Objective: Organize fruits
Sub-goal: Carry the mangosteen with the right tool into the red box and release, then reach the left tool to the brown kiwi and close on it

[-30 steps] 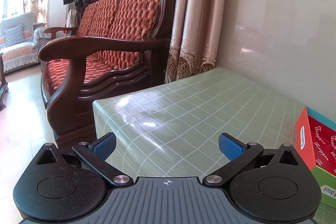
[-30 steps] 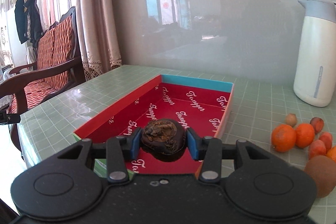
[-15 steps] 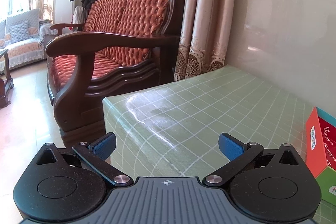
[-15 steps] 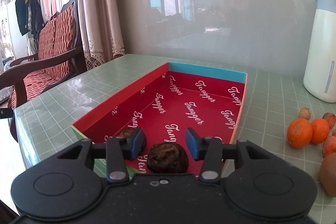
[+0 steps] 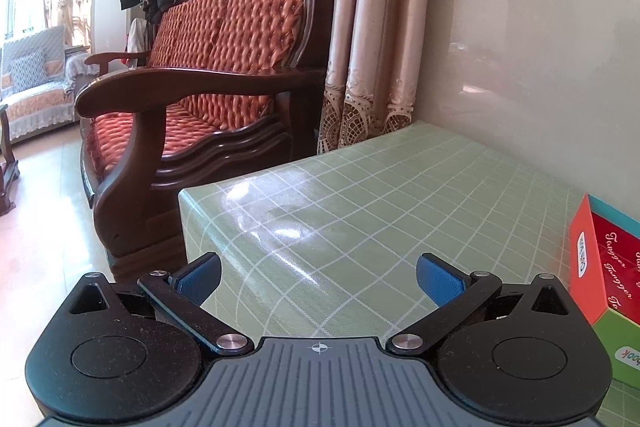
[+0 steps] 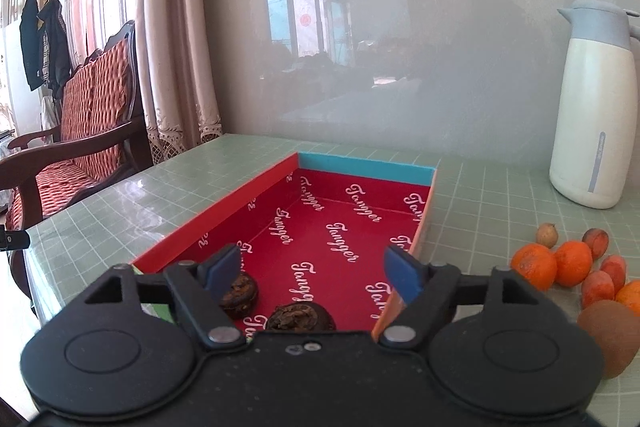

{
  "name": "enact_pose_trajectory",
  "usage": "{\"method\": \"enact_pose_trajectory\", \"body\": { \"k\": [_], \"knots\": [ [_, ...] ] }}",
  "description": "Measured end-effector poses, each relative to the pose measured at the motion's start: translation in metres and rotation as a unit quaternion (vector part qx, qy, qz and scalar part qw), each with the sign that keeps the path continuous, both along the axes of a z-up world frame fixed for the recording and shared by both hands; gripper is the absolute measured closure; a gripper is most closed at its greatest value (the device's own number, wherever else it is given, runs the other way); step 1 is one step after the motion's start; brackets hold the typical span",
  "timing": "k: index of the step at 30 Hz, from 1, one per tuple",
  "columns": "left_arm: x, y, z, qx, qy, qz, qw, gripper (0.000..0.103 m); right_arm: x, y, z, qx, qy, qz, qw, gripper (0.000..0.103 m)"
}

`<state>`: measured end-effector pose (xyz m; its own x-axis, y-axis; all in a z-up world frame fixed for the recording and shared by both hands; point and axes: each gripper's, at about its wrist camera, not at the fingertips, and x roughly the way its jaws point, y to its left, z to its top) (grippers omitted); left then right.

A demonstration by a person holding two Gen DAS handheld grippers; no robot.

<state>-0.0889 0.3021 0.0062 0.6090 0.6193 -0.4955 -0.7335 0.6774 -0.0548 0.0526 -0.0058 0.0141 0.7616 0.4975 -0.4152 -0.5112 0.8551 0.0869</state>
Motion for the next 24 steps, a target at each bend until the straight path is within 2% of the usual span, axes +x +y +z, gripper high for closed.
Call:
{"method": "enact_pose_trajectory", "body": {
  "k": [1, 6, 16, 24],
  "knots": [
    [0.001, -0.002, 0.000, 0.001, 0.001, -0.002, 1.0000, 0.000, -0.001, -0.003, 0.001, 0.000, -0.003, -0.005, 1.000, 0.019],
    [0.007, -0.017, 0.003, 0.008, 0.002, -0.016, 0.9998, 0.000, -0.002, -0.021, 0.005, 0.003, -0.013, -0.035, 0.999, 0.000],
    [0.029, -0.063, 0.010, 0.022, 0.005, -0.064, 0.9977, 0.000, -0.003, -0.066, 0.007, -0.004, -0.004, -0.089, 0.996, 0.000],
    [0.048, -0.110, 0.015, 0.043, 0.000, -0.117, 0.9922, 0.000, -0.010, -0.115, 0.006, -0.014, 0.000, -0.147, 0.989, 0.000]
  ]
}}
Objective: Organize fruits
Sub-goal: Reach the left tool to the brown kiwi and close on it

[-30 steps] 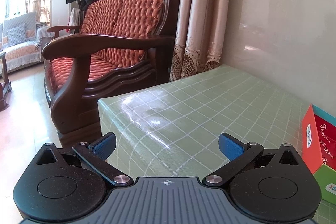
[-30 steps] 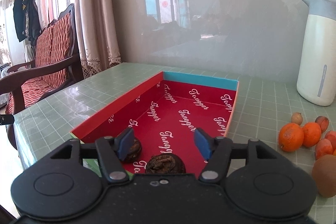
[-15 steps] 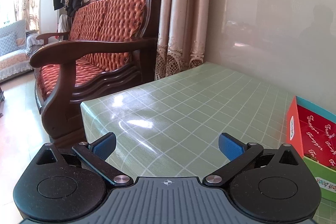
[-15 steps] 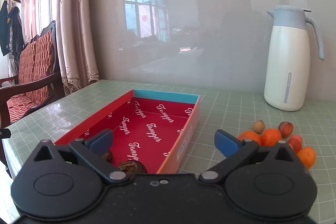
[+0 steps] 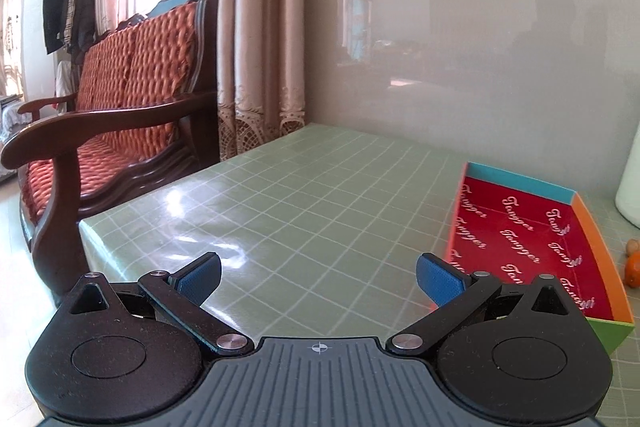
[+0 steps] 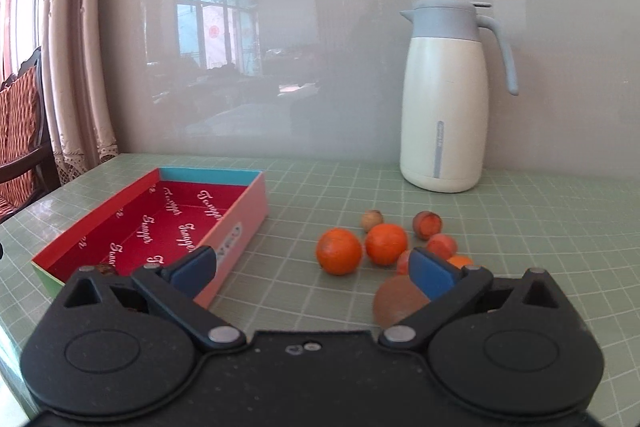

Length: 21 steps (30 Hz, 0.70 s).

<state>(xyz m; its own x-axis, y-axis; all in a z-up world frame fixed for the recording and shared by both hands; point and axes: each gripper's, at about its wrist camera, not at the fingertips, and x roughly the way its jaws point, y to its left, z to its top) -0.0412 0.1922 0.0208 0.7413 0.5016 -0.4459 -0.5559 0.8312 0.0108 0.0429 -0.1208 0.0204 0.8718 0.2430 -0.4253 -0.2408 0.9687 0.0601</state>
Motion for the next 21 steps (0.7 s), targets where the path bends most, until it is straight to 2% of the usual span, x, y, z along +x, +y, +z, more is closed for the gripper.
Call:
{"method": "enact_pose_trajectory", "body": {
  "k": [5, 11, 15, 21],
  "knots": [
    [0.007, -0.037, 0.005, 0.030, -0.021, -0.047, 0.9982, 0.000, -0.004, -0.041, -0.005, 0.015, -0.003, -0.046, 0.999, 0.000],
    [0.018, -0.084, 0.008, 0.060, -0.042, -0.111, 0.9911, 0.000, -0.009, -0.090, -0.010, 0.042, -0.006, -0.119, 0.992, 0.000],
    [0.026, -0.118, 0.007, 0.074, -0.047, -0.161, 0.9830, 0.000, -0.013, -0.116, -0.015, 0.040, -0.012, -0.179, 0.983, 0.000],
    [0.038, -0.167, 0.006, 0.092, -0.039, -0.240, 0.9656, 0.000, -0.016, -0.142, -0.022, 0.030, -0.005, -0.236, 0.971, 0.000]
  ]
}}
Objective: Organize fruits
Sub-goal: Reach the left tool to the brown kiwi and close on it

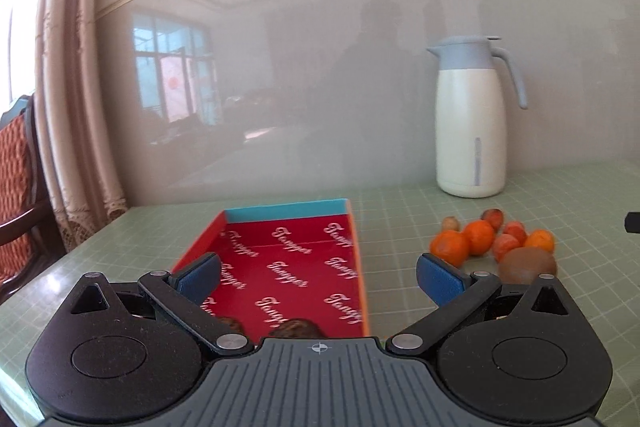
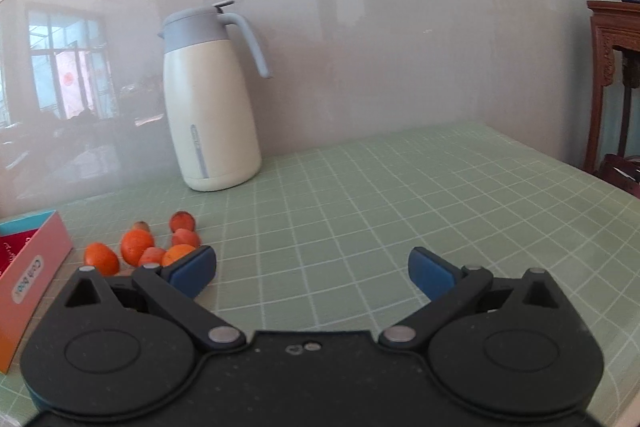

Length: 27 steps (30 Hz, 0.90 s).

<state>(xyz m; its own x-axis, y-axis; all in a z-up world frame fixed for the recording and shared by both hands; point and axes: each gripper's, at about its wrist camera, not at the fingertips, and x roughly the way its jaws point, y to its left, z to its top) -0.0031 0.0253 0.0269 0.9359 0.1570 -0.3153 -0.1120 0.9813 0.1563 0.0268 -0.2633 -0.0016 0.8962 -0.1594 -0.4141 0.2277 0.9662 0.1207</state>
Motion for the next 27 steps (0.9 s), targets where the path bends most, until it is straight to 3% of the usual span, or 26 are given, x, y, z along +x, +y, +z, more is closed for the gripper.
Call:
{"method": "enact_pose_trajectory", "body": {
  "k": [10, 24, 26, 27],
  "knots": [
    [0.035, -0.067, -0.013, 0.015, 0.056, -0.080, 0.9952, 0.000, -0.009, -0.024, -0.004, -0.013, 0.016, -0.038, 0.999, 0.000],
    [0.074, -0.123, -0.031, 0.003, 0.097, -0.136, 0.9859, 0.001, -0.016, -0.044, 0.001, 0.008, 0.004, -0.044, 0.999, 0.000],
    [0.079, -0.130, -0.035, 0.004, 0.104, -0.142, 0.9845, 0.005, -0.016, -0.045, 0.001, 0.007, 0.003, -0.043, 0.999, 0.000],
    [0.083, -0.133, -0.037, 0.005, 0.110, -0.145, 0.9833, 0.012, -0.017, -0.045, 0.002, 0.006, 0.003, -0.044, 0.999, 0.000]
  ]
}}
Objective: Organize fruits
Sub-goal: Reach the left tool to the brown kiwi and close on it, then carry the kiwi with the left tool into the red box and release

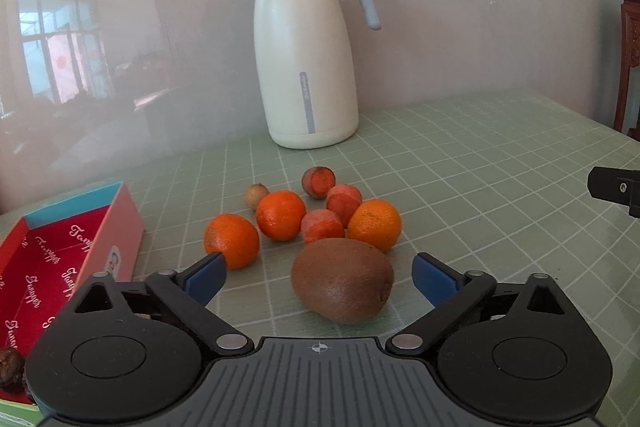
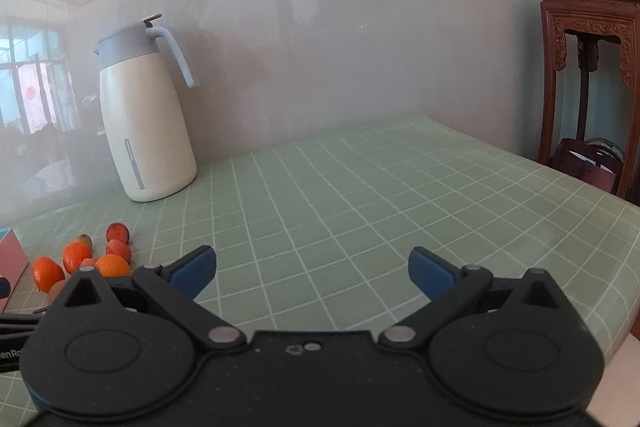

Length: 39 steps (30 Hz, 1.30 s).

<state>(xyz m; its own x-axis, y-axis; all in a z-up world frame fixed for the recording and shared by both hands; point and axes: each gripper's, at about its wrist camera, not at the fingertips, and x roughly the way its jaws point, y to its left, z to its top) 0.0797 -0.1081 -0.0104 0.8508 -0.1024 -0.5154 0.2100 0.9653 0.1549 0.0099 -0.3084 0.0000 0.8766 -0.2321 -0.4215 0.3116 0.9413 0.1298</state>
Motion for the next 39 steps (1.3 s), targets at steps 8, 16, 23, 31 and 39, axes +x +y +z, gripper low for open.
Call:
{"method": "enact_pose_trajectory", "body": {
  "k": [8, 16, 23, 31, 39],
  "knots": [
    [0.020, -0.006, -0.015, -0.014, 0.052, 0.000, 0.9985, 0.041, 0.004, -0.001, -0.003, -0.001, 0.011, -0.015, 1.000, 0.000],
    [0.018, -0.003, -0.015, -0.028, 0.049, 0.009, 0.9984, 0.043, 0.006, 0.001, -0.004, 0.005, 0.010, -0.009, 1.000, 0.000],
    [0.014, 0.008, -0.010, -0.042, 0.041, 0.020, 0.9981, 0.044, 0.007, 0.003, -0.004, 0.007, 0.009, -0.005, 1.000, 0.000],
    [-0.007, 0.037, 0.013, -0.045, 0.004, 0.034, 0.9984, 0.044, 0.008, 0.012, -0.003, 0.004, 0.007, 0.008, 1.000, 0.000],
    [-0.024, 0.084, 0.038, -0.038, -0.036, 0.073, 0.9960, 0.044, 0.015, 0.032, -0.003, -0.003, 0.010, 0.032, 0.999, 0.000]
  ]
}}
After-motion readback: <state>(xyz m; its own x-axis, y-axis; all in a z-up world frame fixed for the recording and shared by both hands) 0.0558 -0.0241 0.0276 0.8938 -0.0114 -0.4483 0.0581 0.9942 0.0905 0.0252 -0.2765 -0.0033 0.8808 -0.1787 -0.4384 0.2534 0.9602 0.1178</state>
